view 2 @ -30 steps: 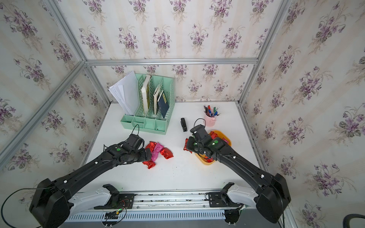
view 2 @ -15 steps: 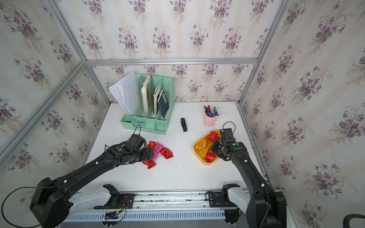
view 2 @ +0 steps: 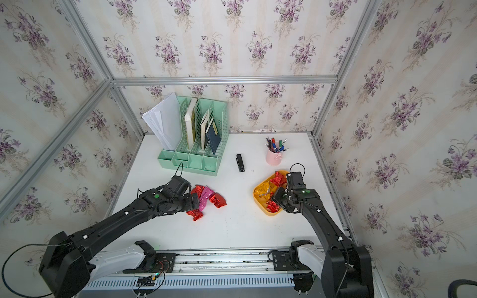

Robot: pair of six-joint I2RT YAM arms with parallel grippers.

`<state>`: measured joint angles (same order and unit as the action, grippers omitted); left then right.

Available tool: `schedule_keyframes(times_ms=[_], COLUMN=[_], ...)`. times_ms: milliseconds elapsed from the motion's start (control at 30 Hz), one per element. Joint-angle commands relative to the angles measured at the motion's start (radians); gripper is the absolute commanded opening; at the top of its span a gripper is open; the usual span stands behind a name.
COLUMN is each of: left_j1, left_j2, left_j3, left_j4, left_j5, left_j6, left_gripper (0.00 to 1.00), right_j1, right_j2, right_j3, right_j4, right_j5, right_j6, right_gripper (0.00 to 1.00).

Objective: Put the tea bags into the storage box
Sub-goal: Place the tea bag in the storage box, then pick up the tea bag from the center of the board.

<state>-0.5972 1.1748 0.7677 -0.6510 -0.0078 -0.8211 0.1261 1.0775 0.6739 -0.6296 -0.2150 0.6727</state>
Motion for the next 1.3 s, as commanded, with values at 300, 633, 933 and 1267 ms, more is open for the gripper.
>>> schedule_keyframes(times_ms=[300, 633, 933, 1267], left_j1=[0.002, 0.029, 0.046, 0.053], left_j2=[0.048, -0.016, -0.161, -0.33], left_j3=[0.055, -0.006, -0.061, -0.164], left_j4=[0.006, -0.043, -0.117, -0.161], left_j5=[-0.015, -0.02, -0.043, -0.089], left_j6=[0.069, 0.102, 0.086, -0.003], left_gripper=[0.99, 0.99, 0.99, 0.99], right_j1=[0.175, 0.693, 0.77, 0.799], right_j2=[-0.076, 0.214, 0.642, 0.872], right_j3=[0.056, 0.125, 0.517, 0.763], right_j4=[0.026, 0.296, 0.138, 0.016], right_j5=[0.051, 0.186, 0.226, 0.222], right_j6=[0.141, 0.315, 0.012, -0.147], right_gripper=[0.72, 0.7, 0.54, 0.47])
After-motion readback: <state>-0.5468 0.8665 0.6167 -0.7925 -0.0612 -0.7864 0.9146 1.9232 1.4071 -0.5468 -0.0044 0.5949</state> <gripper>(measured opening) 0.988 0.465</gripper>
